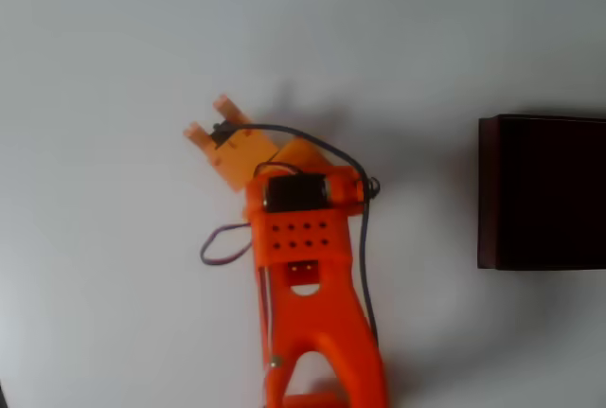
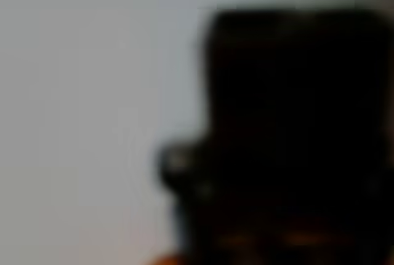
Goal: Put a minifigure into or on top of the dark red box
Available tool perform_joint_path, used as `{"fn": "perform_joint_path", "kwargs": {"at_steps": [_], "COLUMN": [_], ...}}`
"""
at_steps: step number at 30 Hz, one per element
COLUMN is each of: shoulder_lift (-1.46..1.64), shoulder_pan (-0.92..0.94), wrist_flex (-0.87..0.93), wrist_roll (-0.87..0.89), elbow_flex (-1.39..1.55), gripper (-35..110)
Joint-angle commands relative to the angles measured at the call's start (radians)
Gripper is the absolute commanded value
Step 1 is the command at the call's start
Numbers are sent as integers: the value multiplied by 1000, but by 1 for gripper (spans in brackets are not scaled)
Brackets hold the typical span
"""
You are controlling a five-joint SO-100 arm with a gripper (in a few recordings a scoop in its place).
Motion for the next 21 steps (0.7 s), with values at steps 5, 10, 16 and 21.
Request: {"fn": "perform_joint_path", "kwargs": {"at_steps": [5, 10, 16, 21], "shoulder_lift": [-8, -12, 25, 290], "shoulder_pan": [-9, -11, 15, 143], "wrist_flex": [8, 12, 178, 353], "wrist_roll": [-6, -15, -81, -141], "elbow_flex": [-41, -49, -156, -187], "gripper": [6, 4, 0, 0]}}
